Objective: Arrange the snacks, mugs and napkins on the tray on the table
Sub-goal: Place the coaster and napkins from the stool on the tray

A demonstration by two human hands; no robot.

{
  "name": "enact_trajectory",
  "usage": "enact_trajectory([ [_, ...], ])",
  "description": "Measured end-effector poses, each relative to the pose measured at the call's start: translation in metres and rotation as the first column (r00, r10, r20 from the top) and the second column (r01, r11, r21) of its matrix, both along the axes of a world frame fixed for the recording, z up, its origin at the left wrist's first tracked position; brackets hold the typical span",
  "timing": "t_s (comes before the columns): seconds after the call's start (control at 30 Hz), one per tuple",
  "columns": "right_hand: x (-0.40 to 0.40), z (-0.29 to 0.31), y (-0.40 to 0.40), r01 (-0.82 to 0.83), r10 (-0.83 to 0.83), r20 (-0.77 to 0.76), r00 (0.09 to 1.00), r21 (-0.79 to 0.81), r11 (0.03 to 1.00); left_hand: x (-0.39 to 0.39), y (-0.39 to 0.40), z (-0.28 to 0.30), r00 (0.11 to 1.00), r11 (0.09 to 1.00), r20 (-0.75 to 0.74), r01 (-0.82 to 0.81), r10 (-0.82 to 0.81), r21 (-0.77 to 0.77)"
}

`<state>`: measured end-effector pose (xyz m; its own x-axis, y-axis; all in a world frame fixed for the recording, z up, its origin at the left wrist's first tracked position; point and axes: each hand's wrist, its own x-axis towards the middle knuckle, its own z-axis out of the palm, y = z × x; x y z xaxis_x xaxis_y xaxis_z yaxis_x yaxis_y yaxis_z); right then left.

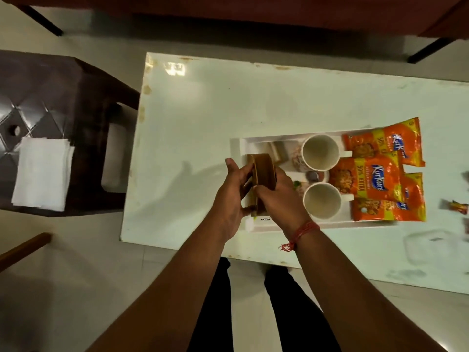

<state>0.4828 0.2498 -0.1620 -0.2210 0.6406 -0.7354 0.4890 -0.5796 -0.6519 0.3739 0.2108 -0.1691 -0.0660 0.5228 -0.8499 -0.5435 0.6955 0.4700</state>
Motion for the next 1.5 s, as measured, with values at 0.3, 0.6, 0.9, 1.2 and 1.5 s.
enact_trajectory([
  [0.3, 0.002, -0.021, 0.007, 0.01, -0.007, 0.124, 0.992, -0.017, 1.0, 0.024, 0.014, -0.02, 1.0, 1.0, -0.025, -0.02, 0.02, -0.024],
  [0.6, -0.004, 0.003, -0.003, -0.207, 0.082, 0.34, 0.937, 0.35, 0.914, 0.012, 0.002, -0.014, 0.979, 0.995, -0.192, -0.045, 0.061, 0.086],
  [0.9, -0.095, 0.015, -0.037, -0.449, 0.385, 0.237, 0.892, 0.359, 0.818, -0.099, -0.051, 0.01, 0.87, 0.961, -0.408, -0.243, 0.277, 0.133],
  [1.2, -0.256, 0.004, -0.073, -0.548, 0.552, -0.006, 0.834, 0.11, 0.829, -0.282, -0.132, 0.019, 0.479, 0.983, -0.864, -0.164, 0.156, 0.087],
  [1.5, -0.354, -0.01, -0.107, -0.486, 0.484, -0.07, 0.872, -0.002, 0.874, -0.385, -0.178, -0.011, 0.134, 0.92, -0.912, 0.001, -0.388, -0.392],
])
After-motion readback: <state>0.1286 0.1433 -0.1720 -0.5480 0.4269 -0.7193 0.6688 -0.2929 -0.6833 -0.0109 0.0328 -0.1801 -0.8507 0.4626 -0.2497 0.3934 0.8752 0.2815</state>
